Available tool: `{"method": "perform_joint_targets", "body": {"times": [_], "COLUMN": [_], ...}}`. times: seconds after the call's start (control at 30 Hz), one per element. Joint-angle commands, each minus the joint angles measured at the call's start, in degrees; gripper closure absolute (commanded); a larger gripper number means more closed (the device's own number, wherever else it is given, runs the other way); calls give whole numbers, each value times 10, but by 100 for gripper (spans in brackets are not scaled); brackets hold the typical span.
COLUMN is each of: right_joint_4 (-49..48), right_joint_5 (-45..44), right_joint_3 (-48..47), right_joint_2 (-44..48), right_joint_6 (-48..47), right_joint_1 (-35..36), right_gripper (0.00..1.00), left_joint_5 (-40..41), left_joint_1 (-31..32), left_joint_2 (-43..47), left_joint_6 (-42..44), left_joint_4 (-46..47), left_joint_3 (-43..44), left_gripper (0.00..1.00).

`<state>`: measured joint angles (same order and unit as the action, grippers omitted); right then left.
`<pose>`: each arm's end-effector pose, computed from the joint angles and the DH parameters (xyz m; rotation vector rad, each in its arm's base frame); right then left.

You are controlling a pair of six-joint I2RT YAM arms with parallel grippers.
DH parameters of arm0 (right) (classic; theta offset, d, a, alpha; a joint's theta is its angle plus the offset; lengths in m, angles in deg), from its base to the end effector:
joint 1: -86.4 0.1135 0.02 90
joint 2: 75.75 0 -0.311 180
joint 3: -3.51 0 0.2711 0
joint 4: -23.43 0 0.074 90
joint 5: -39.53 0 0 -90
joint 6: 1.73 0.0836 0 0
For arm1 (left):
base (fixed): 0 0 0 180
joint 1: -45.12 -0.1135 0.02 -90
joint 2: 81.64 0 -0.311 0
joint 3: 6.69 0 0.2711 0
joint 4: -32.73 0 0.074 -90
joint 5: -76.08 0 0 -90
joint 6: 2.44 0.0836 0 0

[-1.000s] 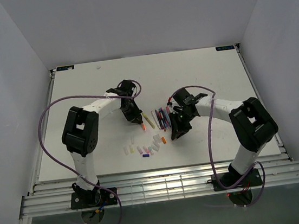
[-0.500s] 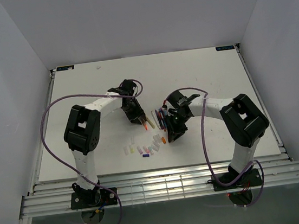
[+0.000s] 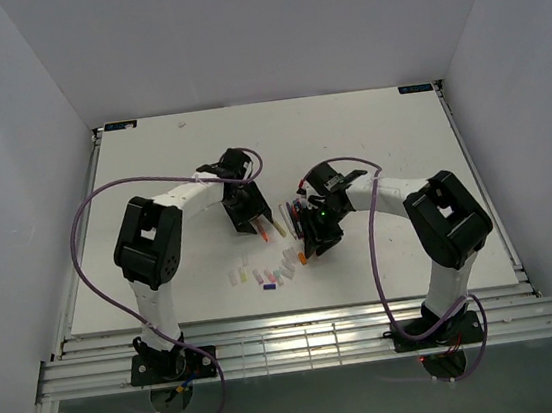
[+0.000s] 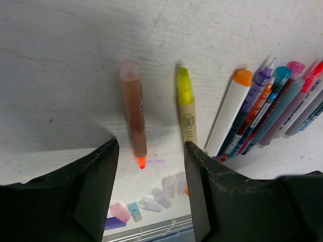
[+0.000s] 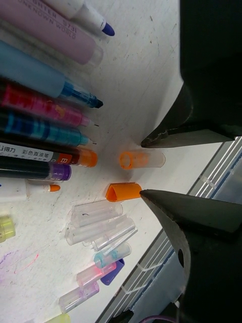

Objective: Open the pen caps

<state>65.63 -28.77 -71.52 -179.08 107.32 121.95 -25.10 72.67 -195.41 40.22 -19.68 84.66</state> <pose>0.2920 0.2467 0.1446 -0.5151 2.8811 0.7287 0.3798 -0.2164 0.1441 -0.4790 2.9744 -0.4780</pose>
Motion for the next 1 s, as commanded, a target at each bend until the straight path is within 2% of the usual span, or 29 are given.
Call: {"method": "perform_joint_targets", "body": {"times": [0.0,0.2,0.67,0.7,0.73,0.77,0.8,0.83,0.97], "right_joint_4": [-1,17,57,63,72,105,117,126,130], "right_joint_5": [2,-10,-60,-71,-83,-119,-130,-136,-141], "right_joint_3": [-18,-16,5,11,18,23,26,40,90], "right_joint_2": [23,72,142,148,160,165,171,189,266], "right_joint_6": [-3,-3,7,10,14,25,27,29,48], "right_joint_1": [1,1,1,1,2,2,1,1,2], "right_gripper": [55,51,33,19,9,10,10,10,10], "left_joint_5": [16,27,18,17,16,16,16,16,7], "left_joint_1": [0,0,0,0,0,0,0,0,0], "left_joint_2": [57,100,150,158,166,184,193,202,246], "left_joint_6": [13,19,23,26,28,31,31,31,19], "left_joint_4": [-1,-8,-17,-15,-13,-11,-11,-9,-3], "left_joint_3": [-17,-25,-50,-53,-58,-68,-74,-79,-116], "left_gripper": [35,31,29,28,27,26,15,10,2]}}
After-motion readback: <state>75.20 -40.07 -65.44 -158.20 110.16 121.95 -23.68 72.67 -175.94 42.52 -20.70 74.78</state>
